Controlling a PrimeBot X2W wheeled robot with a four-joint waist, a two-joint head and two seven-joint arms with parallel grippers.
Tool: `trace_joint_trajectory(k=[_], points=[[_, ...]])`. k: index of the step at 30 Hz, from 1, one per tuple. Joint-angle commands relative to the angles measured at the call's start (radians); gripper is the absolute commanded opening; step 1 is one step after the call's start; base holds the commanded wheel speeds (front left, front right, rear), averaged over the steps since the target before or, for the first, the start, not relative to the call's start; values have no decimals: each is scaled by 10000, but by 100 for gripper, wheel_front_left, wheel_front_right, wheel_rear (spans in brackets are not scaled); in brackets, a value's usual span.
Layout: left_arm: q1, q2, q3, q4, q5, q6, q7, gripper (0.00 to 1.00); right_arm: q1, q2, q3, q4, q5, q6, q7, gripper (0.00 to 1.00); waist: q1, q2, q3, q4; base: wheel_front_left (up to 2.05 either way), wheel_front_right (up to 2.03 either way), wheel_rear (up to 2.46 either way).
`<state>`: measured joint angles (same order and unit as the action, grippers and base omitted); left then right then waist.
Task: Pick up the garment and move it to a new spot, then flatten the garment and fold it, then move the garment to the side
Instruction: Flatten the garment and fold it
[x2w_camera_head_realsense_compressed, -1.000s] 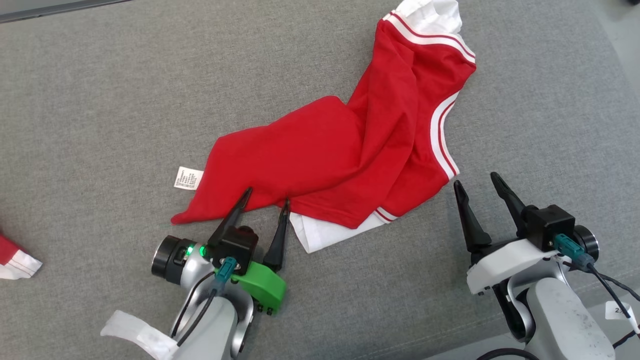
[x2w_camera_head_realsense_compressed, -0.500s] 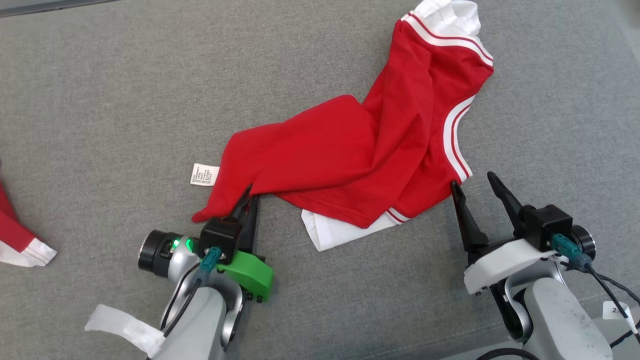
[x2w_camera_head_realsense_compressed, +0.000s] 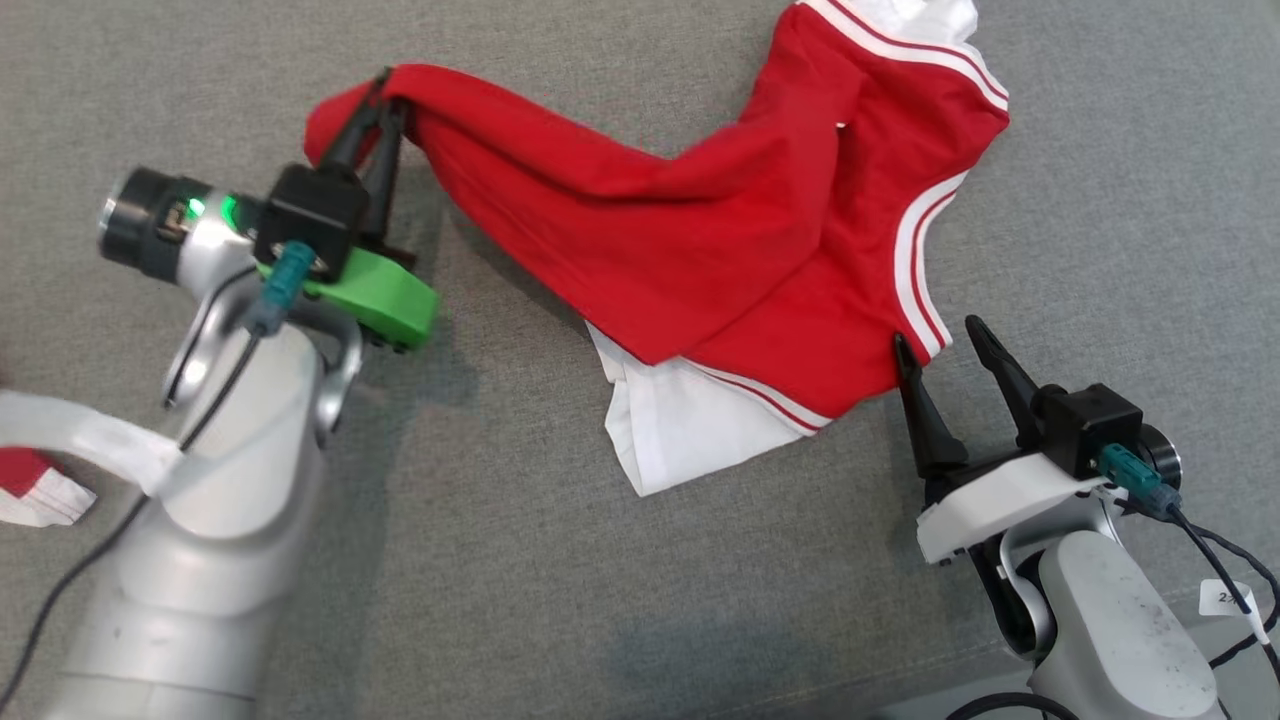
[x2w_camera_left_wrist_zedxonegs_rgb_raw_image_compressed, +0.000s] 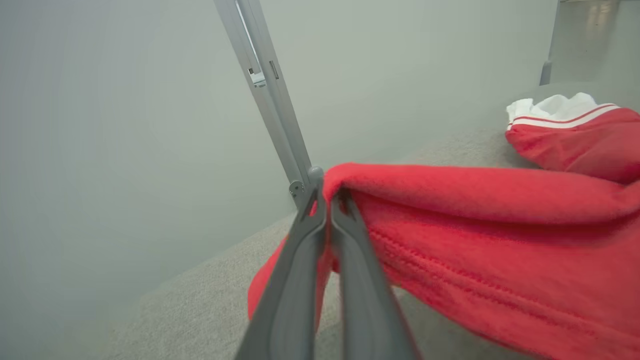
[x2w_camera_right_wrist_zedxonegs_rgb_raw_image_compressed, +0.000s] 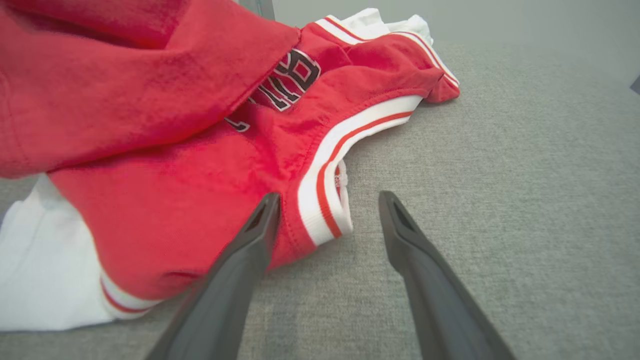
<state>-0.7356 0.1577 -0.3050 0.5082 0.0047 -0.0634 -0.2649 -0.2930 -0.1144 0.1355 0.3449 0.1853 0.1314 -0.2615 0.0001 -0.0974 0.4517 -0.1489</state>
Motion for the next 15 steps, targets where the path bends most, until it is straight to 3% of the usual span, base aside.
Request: trace_joint_trajectory(k=[1, 8, 9, 10, 11, 15], points=[[-575, 320, -44, 397, 161, -150, 7, 0, -89, 13, 9, -14, 86, -14, -15, 100, -1, 0, 234, -245, 0, 0, 0], [-2460, 1417, -21, 2021, 399, -321, 9, 0, -208, 215, 31, -35, 187, -14, -15, 100, -1, 0, 604, -606, 0, 0, 0], [-2567, 1480, -30, 2156, 397, -327, 7, 23, -201, 216, 12, -36, 183, -14, -15, 100, -1, 0, 626, -618, 0, 0, 0], [-2651, 1586, -32, 2362, 390, -341, 7, 55, -199, 222, 4, -34, 177, -14, -15, 100, -1, 0, 650, -624, 0, 0, 0], [-2690, 1669, 9, 2663, 315, -354, 9, 100, -204, 228, -3, -22, 167, -14, -15, 100, -1, 0, 667, -624, 0, 0, 0], [-2496, 1400, 240, 2750, -97, -182, 4, 100, -286, 267, -51, -20, 150, -14, -15, 100, -1, 0, 653, -530, 0, 0, 0]])
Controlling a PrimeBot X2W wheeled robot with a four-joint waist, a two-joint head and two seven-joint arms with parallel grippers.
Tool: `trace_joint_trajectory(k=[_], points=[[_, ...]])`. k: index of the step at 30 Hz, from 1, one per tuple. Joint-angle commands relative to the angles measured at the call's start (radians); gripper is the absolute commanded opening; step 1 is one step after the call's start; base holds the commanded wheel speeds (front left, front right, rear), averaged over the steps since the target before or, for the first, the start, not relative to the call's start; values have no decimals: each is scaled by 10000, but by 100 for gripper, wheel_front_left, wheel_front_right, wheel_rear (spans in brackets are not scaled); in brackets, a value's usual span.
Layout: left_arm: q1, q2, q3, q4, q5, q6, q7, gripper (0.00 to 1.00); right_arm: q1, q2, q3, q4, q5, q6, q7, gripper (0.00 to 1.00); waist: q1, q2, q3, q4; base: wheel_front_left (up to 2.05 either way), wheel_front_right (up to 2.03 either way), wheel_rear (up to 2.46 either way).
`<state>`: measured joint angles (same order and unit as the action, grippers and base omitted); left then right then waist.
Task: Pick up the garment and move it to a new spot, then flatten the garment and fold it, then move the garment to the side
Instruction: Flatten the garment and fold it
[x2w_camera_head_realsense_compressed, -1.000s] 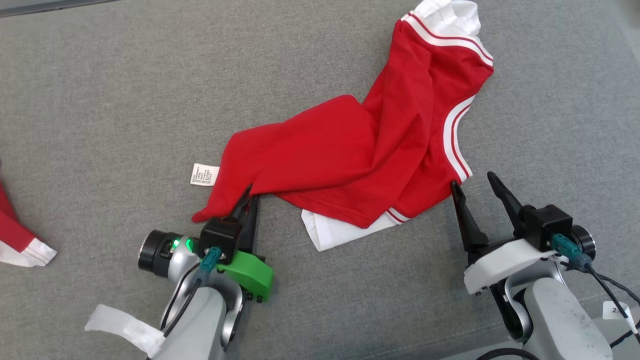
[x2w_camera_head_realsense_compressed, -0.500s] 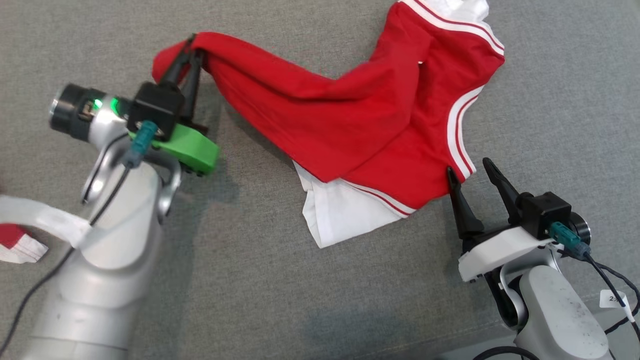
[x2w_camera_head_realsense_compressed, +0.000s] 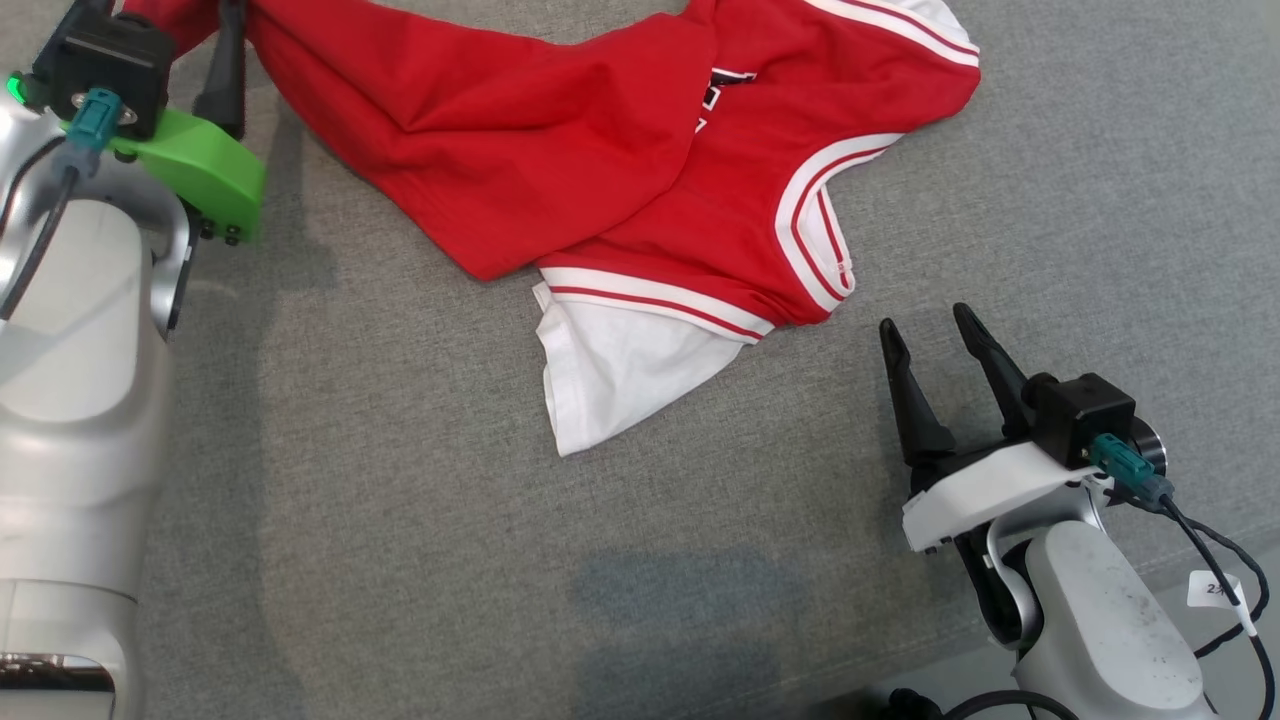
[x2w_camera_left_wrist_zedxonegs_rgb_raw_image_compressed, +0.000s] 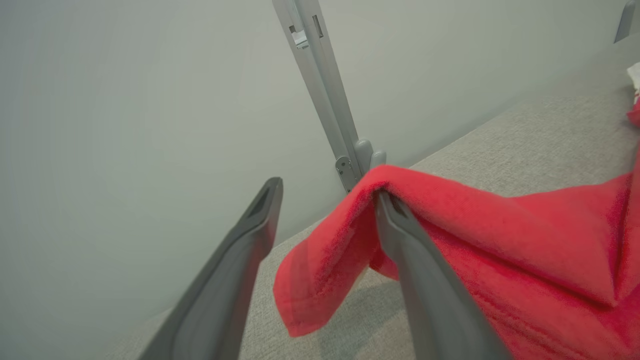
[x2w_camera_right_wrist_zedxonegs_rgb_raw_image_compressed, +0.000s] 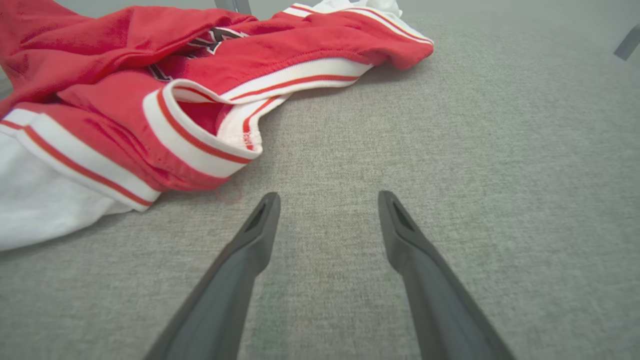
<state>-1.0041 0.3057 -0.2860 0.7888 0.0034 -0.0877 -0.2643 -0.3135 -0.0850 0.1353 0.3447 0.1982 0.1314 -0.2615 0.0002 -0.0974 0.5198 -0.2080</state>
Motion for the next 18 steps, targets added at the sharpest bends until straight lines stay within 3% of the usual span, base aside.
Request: trace_joint_trajectory(k=[1, 9, 18], points=[[356, -105, 109, -138, -161, 150, -2, 100, -79, -29, -55, -27, 14, -14, -15, 100, -2, -1, -63, 109, 0, 0, 0], [2088, -689, 808, -1221, -1005, 542, 1, 100, 115, -69, -24, 47, -47, -14, -15, 100, -2, -1, -643, 481, 0, 0, 0], [5143, -1808, 1452, -2994, -1310, 403, 1, 100, 622, -63, 205, 242, -100, -14, -15, 100, -2, -1, -1802, 889, 0, 0, 0]])
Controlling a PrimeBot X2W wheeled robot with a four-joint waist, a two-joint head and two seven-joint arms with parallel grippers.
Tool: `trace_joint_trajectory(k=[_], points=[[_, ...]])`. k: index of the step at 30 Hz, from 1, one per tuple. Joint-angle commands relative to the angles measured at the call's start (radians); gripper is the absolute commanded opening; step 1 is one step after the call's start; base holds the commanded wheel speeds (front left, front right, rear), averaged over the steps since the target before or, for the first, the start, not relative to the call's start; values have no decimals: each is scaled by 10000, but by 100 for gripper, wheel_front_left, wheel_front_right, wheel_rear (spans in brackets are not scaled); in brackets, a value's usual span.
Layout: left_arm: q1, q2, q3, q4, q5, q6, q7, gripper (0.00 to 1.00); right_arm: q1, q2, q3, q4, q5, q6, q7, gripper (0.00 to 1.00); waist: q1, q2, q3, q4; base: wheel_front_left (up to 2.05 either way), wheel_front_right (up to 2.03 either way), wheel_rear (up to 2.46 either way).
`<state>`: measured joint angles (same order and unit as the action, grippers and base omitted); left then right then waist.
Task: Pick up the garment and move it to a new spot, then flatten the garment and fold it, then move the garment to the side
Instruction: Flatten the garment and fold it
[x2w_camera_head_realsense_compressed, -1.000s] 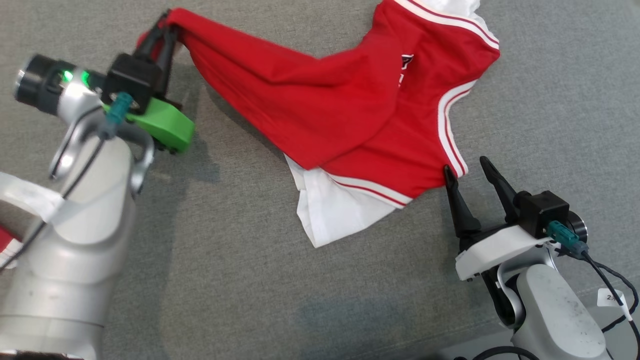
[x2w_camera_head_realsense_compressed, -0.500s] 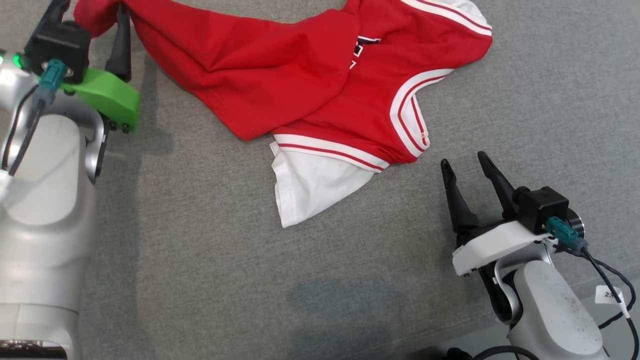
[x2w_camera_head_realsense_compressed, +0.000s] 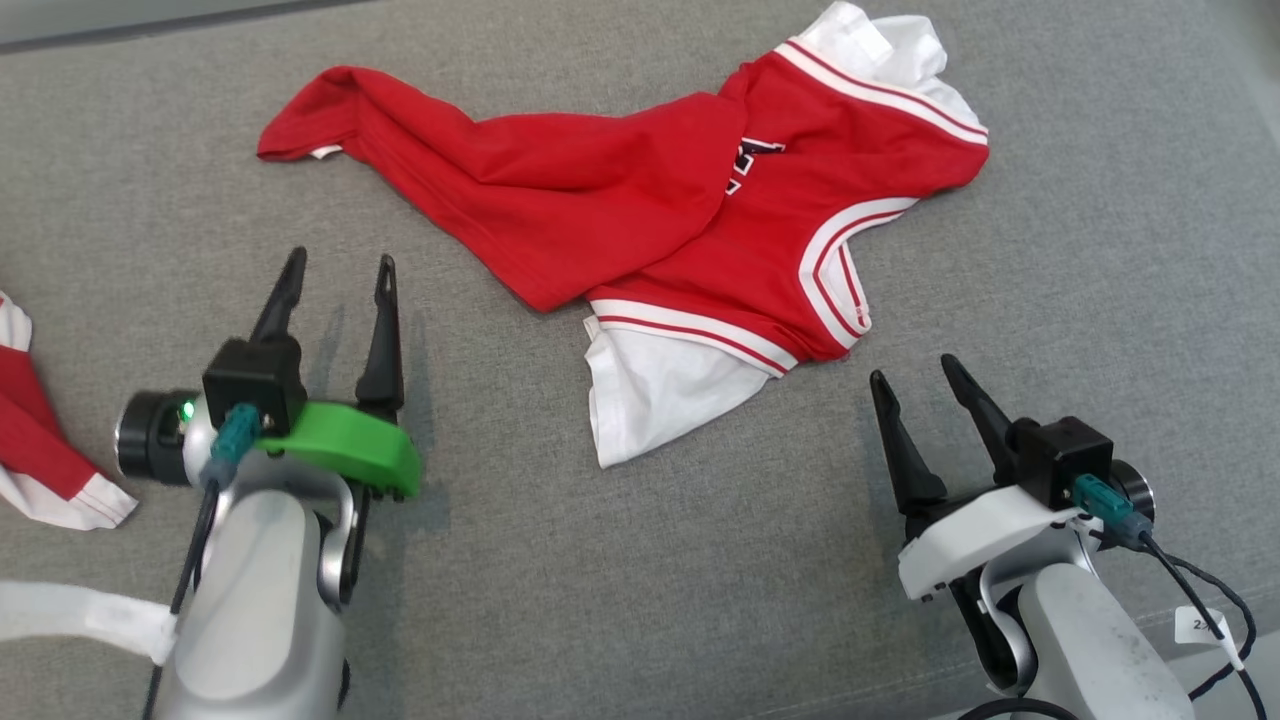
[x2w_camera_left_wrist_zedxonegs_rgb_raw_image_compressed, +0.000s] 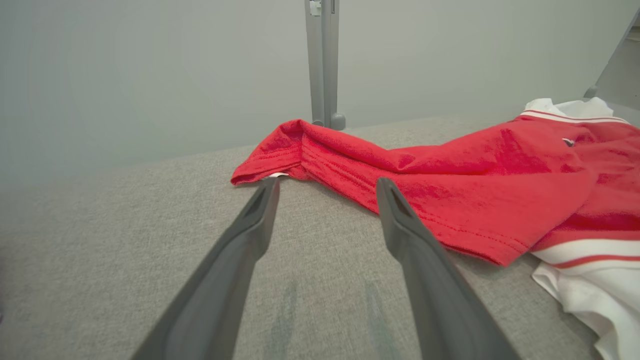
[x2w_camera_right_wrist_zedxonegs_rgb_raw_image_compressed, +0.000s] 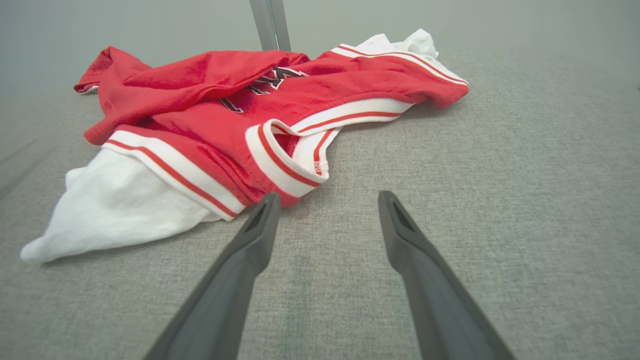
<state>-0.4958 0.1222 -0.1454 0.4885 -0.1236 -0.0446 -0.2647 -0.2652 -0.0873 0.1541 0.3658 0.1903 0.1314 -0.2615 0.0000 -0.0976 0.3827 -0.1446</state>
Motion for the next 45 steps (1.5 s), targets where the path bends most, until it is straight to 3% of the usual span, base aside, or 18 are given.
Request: trace_joint_trajectory(k=[1, 6, 14, 27, 36, 37, 39, 45], points=[[378, -78, 99, -137, -57, -61, 5, 100, 203, -53, 35, 49, -15, -14, -15, 100, 0, 2, -554, 307, 0, 0, 0], [1911, -575, 227, -796, -140, -166, 5, 100, 606, -108, 237, 213, 45, -14, -15, 100, 0, 2, -1139, 666, 0, 0, 0], [3326, -716, -259, -1390, -531, -134, 7, 100, 881, -99, 825, 365, 125, -14, -15, 100, 0, 2, -1326, 1525, 0, 0, 0], [3493, -708, -1079, -1473, -947, 29, 5, 100, 255, -360, 2734, 613, 325, -14, -15, 100, 0, 2, -970, 3001, 0, 0, 0], [3459, -709, -1248, -1518, -1129, 134, 6, 100, -228, -470, 2821, 1916, -31, -14, -14, 100, 0, 2, -725, 3462, 0, 0, 0], [3438, -709, -1266, -1527, -1164, 156, 6, 100, -275, -465, 2832, 2151, -104, -14, -2, 82, 0, 2, -697, 3484, 0, 0, 0], [3399, -710, -1265, -1550, -1183, 182, 6, 100, -381, -461, 2808, 2479, -146, -14, 21, 0, 0, 2, -631, 3487, 0, 0, 0], [3310, -709, -1121, -1574, -1223, 211, 6, 100, -381, -685, 2416, 2211, -169, -17, 18, 0, 0, 2, -611, 3144, 0, 0, 0]])
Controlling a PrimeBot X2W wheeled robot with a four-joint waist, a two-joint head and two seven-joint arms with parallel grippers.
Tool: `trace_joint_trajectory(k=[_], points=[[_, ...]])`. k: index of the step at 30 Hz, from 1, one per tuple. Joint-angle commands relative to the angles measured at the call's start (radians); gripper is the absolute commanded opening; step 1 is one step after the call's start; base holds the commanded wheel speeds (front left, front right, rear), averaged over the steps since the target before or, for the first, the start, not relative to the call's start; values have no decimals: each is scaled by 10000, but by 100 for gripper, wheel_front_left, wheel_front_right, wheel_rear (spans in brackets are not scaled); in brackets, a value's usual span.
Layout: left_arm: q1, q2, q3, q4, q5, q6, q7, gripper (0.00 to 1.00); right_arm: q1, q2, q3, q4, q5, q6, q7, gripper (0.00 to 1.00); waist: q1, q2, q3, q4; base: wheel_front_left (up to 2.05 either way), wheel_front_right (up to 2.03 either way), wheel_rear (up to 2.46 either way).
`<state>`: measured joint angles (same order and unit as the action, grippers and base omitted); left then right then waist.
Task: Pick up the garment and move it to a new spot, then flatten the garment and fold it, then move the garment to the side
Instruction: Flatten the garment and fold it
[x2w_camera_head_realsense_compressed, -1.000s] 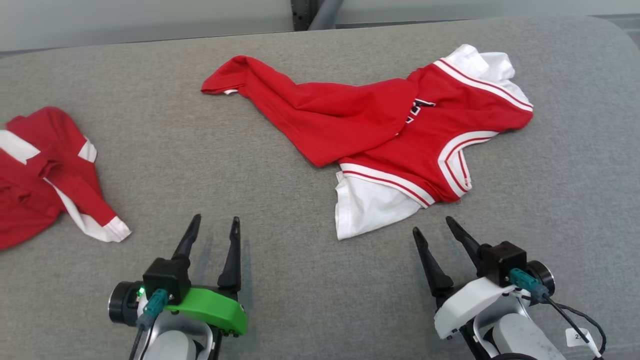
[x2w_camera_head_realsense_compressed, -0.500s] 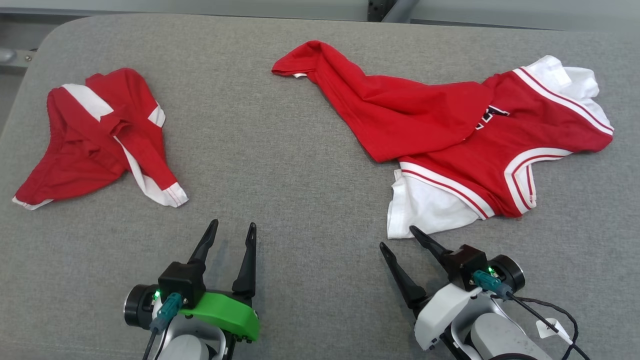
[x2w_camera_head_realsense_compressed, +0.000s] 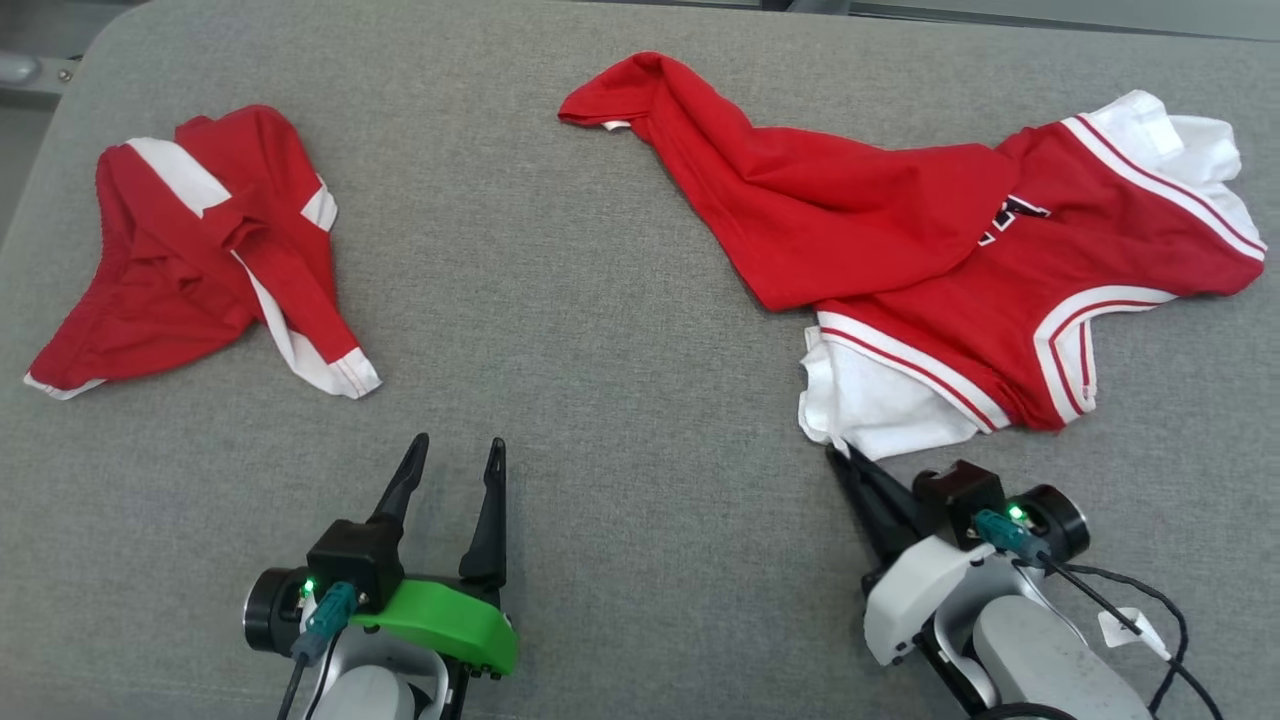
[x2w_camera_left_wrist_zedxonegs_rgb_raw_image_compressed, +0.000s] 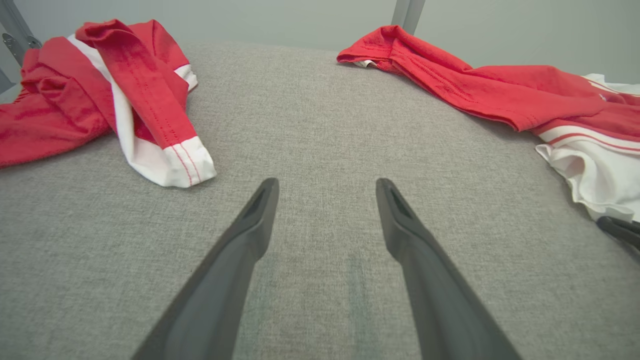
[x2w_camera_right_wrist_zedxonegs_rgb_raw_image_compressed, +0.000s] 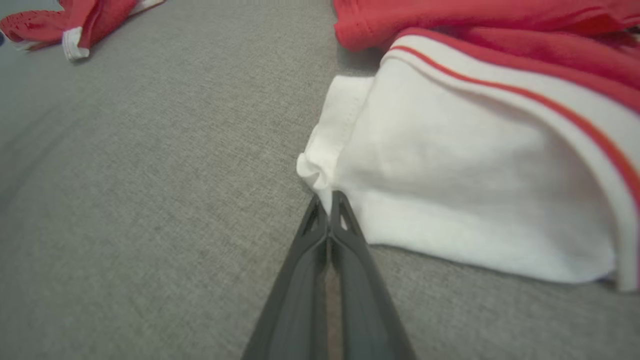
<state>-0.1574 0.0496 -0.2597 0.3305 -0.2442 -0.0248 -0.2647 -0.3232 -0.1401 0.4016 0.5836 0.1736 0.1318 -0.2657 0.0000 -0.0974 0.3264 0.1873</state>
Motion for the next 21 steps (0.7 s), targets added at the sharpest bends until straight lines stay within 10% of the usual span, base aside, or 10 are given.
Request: trace_joint_trajectory(k=[1, 21], points=[[-81, 16, 32, 16, -15, -12, 6, 100, 287, -268, -158, -163, 22, -21, 56, 0, 0, -1, -88, -275, 0, 0, 0], [155, 20, -85, 226, -127, -238, 6, 100, 1326, -2062, -3341, -5246, -455, -19, 27, 0, 0, -1, -1003, -2322, 0, 0, 0]])
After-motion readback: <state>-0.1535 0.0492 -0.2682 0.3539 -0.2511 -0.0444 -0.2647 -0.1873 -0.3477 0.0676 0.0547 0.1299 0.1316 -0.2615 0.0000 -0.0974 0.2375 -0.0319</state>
